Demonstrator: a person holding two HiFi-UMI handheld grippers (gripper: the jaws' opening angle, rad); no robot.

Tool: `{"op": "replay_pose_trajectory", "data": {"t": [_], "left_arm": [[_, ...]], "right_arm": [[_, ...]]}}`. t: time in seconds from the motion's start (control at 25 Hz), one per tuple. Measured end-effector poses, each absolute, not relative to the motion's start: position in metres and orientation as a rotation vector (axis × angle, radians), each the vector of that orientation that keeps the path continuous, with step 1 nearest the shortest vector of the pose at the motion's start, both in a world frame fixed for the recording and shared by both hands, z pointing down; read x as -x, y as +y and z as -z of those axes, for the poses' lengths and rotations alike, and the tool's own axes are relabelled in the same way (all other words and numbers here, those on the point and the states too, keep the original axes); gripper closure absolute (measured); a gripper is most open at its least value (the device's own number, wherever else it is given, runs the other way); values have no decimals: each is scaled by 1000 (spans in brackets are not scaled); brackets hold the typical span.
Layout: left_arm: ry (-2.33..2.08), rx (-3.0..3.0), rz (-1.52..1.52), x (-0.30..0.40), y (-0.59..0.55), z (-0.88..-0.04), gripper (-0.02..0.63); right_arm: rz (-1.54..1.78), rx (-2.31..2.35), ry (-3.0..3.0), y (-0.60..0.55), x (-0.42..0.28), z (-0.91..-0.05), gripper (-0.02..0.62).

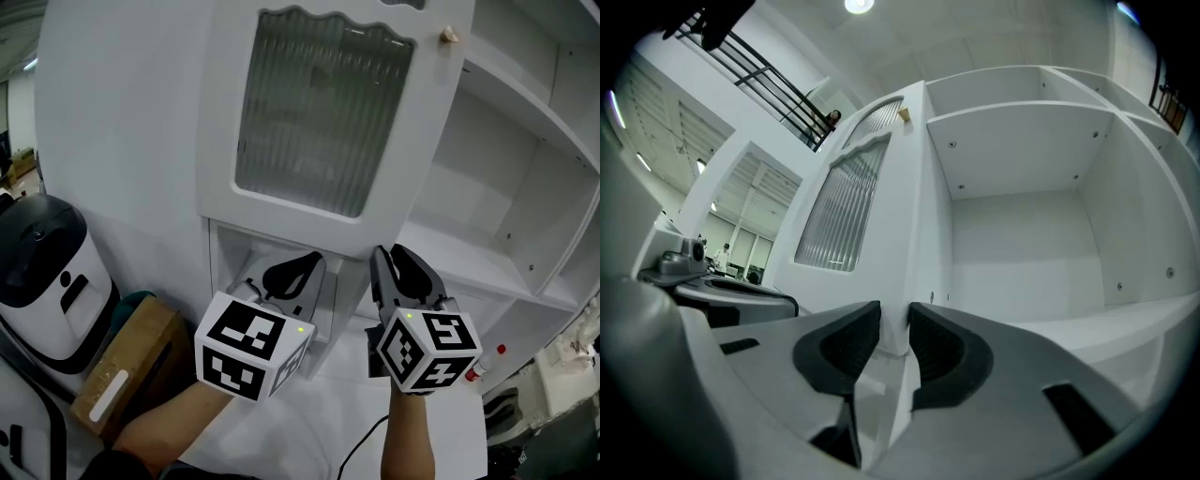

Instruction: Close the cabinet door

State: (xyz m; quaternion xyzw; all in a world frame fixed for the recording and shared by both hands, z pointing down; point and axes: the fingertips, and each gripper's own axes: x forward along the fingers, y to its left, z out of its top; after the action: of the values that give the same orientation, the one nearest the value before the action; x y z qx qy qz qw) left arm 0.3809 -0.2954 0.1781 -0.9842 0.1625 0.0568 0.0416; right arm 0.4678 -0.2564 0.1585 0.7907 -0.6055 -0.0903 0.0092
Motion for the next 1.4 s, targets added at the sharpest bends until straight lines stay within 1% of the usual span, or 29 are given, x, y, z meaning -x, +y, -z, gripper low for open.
{"op": "replay_pose_trajectory", "data": {"t": [0.76, 1.12, 1.4], "left_arm": [[467, 3037, -124, -364, -295, -188, 594], [385, 3060, -116, -345, -289, -189, 594], [352, 3070, -99, -327, -285, -193, 594]], "right_arm": [[373, -2528, -1710, -246, -451, -160, 499], [297, -2511, -1738, -248, -411, -171, 502], [248, -2508, -1765, -247, -375, -178, 530]]}}
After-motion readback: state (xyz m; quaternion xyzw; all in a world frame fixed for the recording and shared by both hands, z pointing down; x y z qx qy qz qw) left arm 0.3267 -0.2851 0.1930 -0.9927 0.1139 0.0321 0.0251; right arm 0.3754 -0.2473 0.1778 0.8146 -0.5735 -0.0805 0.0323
